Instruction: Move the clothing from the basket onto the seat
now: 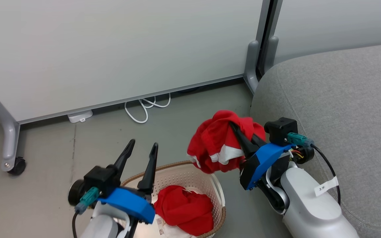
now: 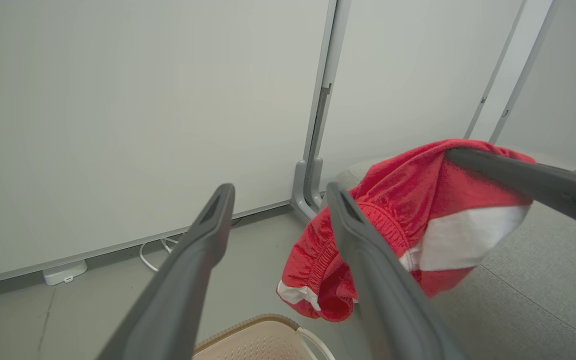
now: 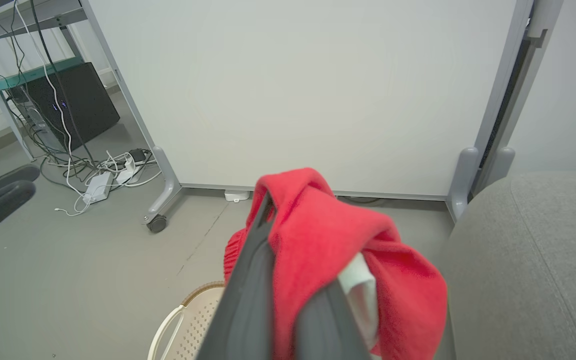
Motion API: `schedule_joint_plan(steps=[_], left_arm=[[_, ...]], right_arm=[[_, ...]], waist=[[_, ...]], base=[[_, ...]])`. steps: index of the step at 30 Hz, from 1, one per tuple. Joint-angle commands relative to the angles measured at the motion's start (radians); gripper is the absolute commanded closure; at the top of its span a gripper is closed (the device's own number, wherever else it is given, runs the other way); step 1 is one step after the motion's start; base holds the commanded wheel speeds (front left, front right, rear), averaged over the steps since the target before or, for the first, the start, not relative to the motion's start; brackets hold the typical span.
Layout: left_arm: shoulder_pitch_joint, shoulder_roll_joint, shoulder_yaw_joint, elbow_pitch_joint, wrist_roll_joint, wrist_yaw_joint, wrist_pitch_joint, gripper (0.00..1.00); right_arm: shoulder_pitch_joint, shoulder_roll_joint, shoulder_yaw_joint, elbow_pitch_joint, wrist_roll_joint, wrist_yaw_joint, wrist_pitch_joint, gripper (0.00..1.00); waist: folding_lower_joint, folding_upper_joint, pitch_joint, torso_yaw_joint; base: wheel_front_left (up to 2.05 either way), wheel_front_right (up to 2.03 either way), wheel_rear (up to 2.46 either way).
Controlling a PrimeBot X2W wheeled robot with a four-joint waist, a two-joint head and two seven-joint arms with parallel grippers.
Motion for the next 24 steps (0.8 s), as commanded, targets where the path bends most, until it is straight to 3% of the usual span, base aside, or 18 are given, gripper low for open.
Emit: schedule_joint_plan(steps=[1,11,24], left_arm=[[0.036,-0.002,0.029,-0.016,0.012,-0.005,-0.003,0.0],[0.146,-0.04,0.143,-0.057,0.091,-0.028,-0.003,0.0],[0.142,-0.066,0.185,-0.053,0.136,-0.044,-0.003,0.0]], right_arm=[[0.005,-0.002,-0.006,-0.012,-0.009,0.0,0.004,1.0],[0.035,-0.002,-0.025,-0.058,-0.027,0.0,0.026,1.0],[0.056,-0.002,-0.038,-0.101,-0.03,0.0,0.049,1.0]], waist=[[0.0,-0.0001,0.001,0.0],[0.0,-0.0001,0.014,-0.01],[0.0,-0.0001,0.027,-0.054]], base=[[0.0,0.0,0.0],[0.0,0.0,0.0],[0.0,0.0,0.0]])
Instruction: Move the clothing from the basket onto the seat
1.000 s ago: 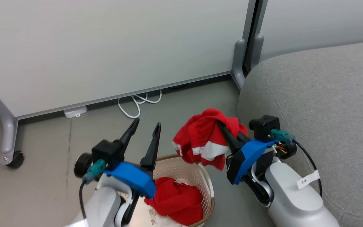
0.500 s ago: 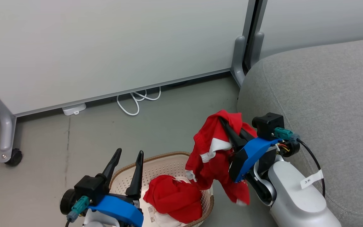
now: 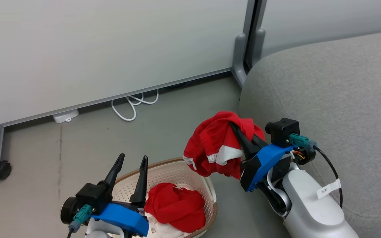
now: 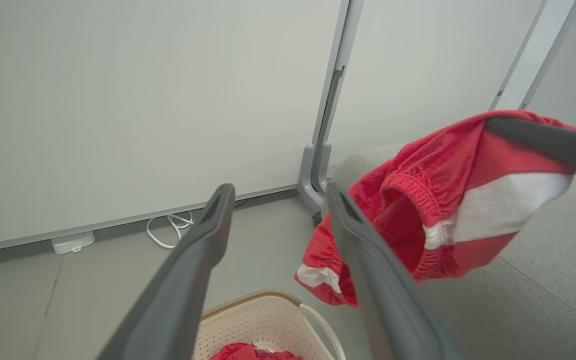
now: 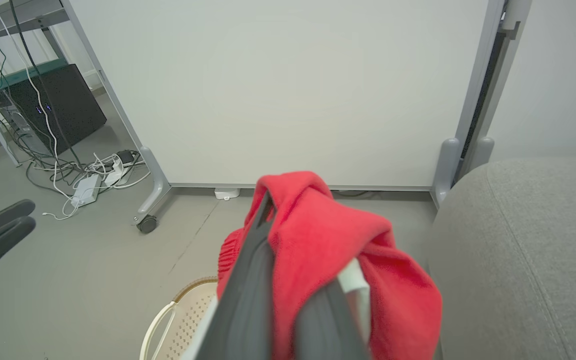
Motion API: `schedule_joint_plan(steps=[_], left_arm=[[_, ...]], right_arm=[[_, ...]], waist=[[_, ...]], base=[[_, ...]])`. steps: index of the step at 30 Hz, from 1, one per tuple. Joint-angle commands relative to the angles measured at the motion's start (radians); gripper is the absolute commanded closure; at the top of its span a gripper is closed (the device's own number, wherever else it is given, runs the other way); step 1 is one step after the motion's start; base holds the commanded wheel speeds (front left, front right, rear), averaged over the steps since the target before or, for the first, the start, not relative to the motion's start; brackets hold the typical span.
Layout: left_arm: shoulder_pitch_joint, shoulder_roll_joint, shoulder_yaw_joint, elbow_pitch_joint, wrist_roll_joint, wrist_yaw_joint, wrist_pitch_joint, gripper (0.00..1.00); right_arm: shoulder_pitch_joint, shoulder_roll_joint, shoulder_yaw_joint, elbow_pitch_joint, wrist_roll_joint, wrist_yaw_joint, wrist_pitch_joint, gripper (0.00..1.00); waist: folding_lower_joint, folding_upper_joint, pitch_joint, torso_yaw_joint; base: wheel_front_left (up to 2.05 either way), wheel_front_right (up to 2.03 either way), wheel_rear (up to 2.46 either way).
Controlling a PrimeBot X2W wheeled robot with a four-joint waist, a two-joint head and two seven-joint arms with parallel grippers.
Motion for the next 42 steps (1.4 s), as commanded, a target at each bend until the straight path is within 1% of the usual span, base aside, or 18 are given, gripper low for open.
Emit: schedule_joint_plan(steps=[1,7,20,26,29,34,41,42], left_arm=[[-0.004,0.0,0.005,-0.004,0.009,-0.007,-0.003,0.0],[-0.012,0.001,0.008,-0.013,0.021,-0.006,-0.003,0.0],[-0.025,0.019,-0.007,-0.036,0.024,-0.007,-0.003,0.0],[-0.032,0.029,-0.013,-0.042,0.025,-0.007,-0.003,0.0],[-0.035,0.033,-0.015,-0.043,0.028,-0.007,-0.003,0.0],[-0.042,0.04,-0.019,-0.05,0.029,-0.007,-0.003,0.0],[-0.058,0.055,-0.032,-0.056,0.031,-0.007,-0.003,0.0],[-0.068,0.061,-0.04,-0.059,0.033,-0.007,-0.003,0.0]], right_arm=[[0.011,-0.002,-0.004,-0.01,-0.004,0.0,0.001,1.0],[0.012,-0.002,-0.013,-0.028,-0.008,0.0,0.002,1.0],[0.026,-0.002,-0.028,-0.052,0.002,0.0,-0.001,1.0],[0.037,-0.002,-0.047,-0.063,-0.001,0.0,-0.005,1.0],[0.041,-0.002,-0.062,-0.068,-0.003,0.0,-0.009,1.0],[0.043,-0.001,-0.083,-0.069,-0.008,0.0,-0.013,1.0],[0.014,-0.001,-0.105,-0.067,0.007,0.0,-0.016,1.0],[-0.015,-0.001,-0.12,-0.068,0.013,0.0,-0.011,1.0]], waist=[[0.0,0.0,0.006,-0.021],[0.0,0.0,0.016,-0.089],[0.0,0.0,0.038,-0.285],[0.0,0.0,0.053,-0.351],[0.0,0.0,0.062,-0.371],[0.0,0.0,0.078,-0.383],[0.0,0.0,0.117,-0.37],[0.0,0.0,0.135,-0.362]], base=[[0.0,0.0,0.0],[0.0,0.0,0.0],[0.0,0.0,0.0],[0.0,0.0,0.0],[0.0,0.0,0.0],[0.0,0.0,0.0],[0.0,0.0,0.0],[0.0,0.0,0.0]])
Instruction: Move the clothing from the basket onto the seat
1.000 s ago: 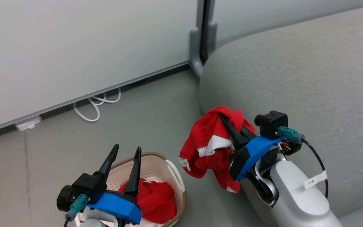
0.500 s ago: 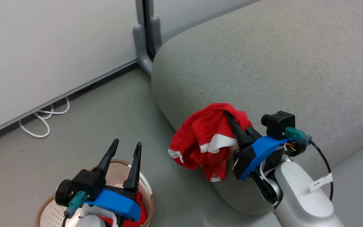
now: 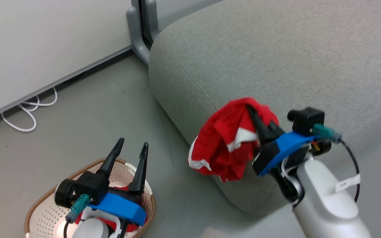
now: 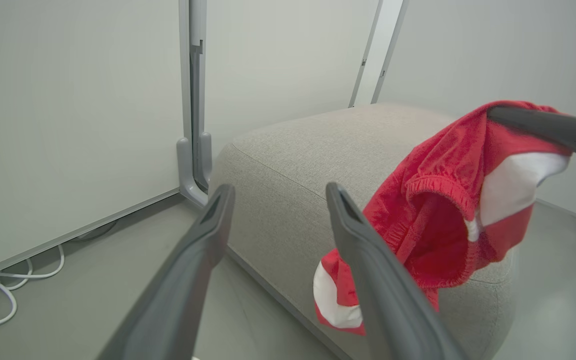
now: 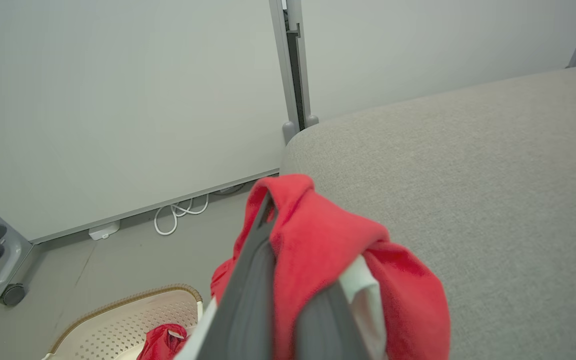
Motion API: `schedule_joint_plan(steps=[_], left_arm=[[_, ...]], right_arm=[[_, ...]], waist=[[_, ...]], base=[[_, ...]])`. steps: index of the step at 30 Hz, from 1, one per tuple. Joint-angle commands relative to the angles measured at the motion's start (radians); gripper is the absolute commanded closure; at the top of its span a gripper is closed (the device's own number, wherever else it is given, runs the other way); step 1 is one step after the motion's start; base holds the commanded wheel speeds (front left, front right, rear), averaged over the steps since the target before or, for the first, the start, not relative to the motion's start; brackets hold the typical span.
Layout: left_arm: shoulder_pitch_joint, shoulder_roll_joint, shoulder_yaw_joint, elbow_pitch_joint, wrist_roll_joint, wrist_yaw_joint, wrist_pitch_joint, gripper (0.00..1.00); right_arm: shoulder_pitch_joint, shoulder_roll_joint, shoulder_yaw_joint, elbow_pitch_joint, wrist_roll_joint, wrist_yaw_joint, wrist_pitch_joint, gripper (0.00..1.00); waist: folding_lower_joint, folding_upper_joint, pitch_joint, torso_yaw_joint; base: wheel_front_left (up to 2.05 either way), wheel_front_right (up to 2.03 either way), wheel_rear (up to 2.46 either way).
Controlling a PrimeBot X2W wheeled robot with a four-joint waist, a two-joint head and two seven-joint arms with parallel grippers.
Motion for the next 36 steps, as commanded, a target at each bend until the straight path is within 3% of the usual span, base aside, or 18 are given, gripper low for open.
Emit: schedule_joint_plan(steps=[1,10,19,23,30,36], left_arm=[[-0.023,0.009,-0.006,-0.008,0.004,-0.002,-0.003,0.0],[-0.099,0.06,-0.053,-0.056,0.021,-0.002,-0.003,0.0],[-0.227,0.123,-0.107,-0.134,0.038,-0.002,-0.003,0.0],[-0.281,0.151,-0.125,-0.165,0.046,-0.002,-0.003,0.0],[-0.349,0.176,-0.141,-0.205,0.063,-0.002,-0.003,0.0],[-0.366,0.176,-0.141,-0.21,0.068,-0.002,-0.003,0.0]], right_arm=[[-0.041,-0.001,-0.019,-0.008,0.004,0.0,0.0,1.0],[-0.279,-0.019,-0.248,-0.036,-0.018,0.0,0.03,1.0],[-0.527,-0.18,-0.549,-0.04,-0.104,0.0,0.08,1.0],[-0.576,-0.22,-0.654,-0.006,-0.146,0.0,0.075,1.0],[-0.578,-0.224,-0.795,0.135,-0.218,0.0,0.034,1.0],[-0.583,-0.207,-0.852,0.252,-0.266,0.0,-0.021,1.0]], waist=[[0.0,-0.0001,0.026,0.014],[0.0,-0.0001,0.174,0.08],[0.0,-0.0001,0.388,0.175],[0.0,-0.0001,0.473,0.207],[0.0,-0.0001,0.572,0.24],[0.0,-0.0001,0.589,0.249]], base=[[0.0,0.0,0.0],[0.0,0.0,0.0],[0.0,0.0,0.0],[0.0,0.0,0.0],[0.0,0.0,0.0],[0.0,0.0,0.0]])
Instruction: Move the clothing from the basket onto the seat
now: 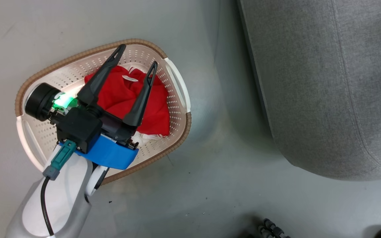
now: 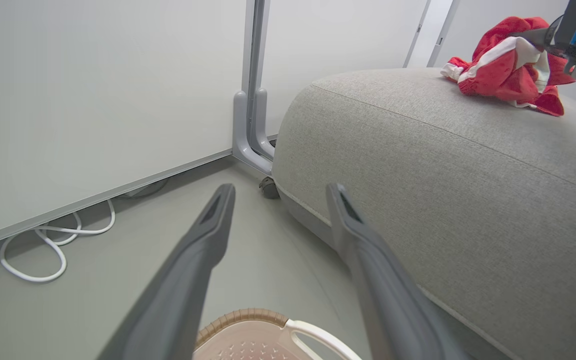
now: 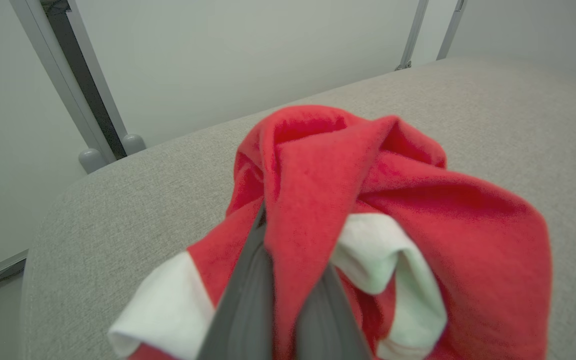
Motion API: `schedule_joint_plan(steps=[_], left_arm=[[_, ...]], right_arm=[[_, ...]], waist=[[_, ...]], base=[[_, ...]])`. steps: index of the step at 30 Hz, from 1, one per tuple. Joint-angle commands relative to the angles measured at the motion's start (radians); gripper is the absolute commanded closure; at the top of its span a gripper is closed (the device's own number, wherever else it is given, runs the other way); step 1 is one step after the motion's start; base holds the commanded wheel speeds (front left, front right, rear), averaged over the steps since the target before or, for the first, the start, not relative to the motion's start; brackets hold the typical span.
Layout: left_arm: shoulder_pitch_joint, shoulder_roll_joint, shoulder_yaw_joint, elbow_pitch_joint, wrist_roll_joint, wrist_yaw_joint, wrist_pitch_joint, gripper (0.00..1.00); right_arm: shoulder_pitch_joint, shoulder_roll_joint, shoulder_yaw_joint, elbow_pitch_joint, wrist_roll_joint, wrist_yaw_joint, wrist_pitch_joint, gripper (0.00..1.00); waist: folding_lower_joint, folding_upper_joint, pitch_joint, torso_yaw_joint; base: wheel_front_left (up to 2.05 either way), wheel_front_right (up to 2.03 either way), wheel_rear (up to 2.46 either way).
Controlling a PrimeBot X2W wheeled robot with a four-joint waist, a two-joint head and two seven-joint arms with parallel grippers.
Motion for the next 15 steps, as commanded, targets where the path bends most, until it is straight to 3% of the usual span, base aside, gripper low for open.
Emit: schedule_joint_plan(steps=[1,4,6,7,15], left_arm=[[-0.019,-0.001,0.005,-0.001,0.004,-0.002,-0.003,0.0],[-0.016,-0.007,0.007,0.005,0.002,-0.002,-0.003,0.0],[-0.009,-0.011,0.008,0.01,-0.001,-0.002,-0.003,0.0],[-0.003,-0.015,0.007,0.013,-0.004,-0.002,-0.003,0.0],[0.052,-0.058,0.028,0.044,-0.032,-0.002,-0.003,0.0]], right_arm=[[-0.011,-0.004,-0.004,0.006,-0.008,0.0,-0.01,1.0],[-0.024,-0.008,-0.006,0.043,-0.022,0.0,-0.03,1.0],[-0.024,-0.006,0.003,0.07,-0.036,0.0,-0.023,0.51],[-0.025,-0.009,0.009,0.079,-0.038,0.0,-0.021,0.0],[0.028,-0.012,0.046,0.129,-0.05,0.0,-0.031,0.0]], waist=[[-0.0003,0.0,0.0,0.003],[-0.0003,0.0,-0.011,0.005],[-0.0003,0.0,-0.024,0.007],[-0.0003,0.0,-0.033,0.008],[-0.0003,0.0,-0.151,0.029]], base=[[0.0,0.0,0.0],[0.0,0.0,0.0],[0.0,0.0,0.0],[0.0,0.0,0.0],[0.0,0.0,0.0]])
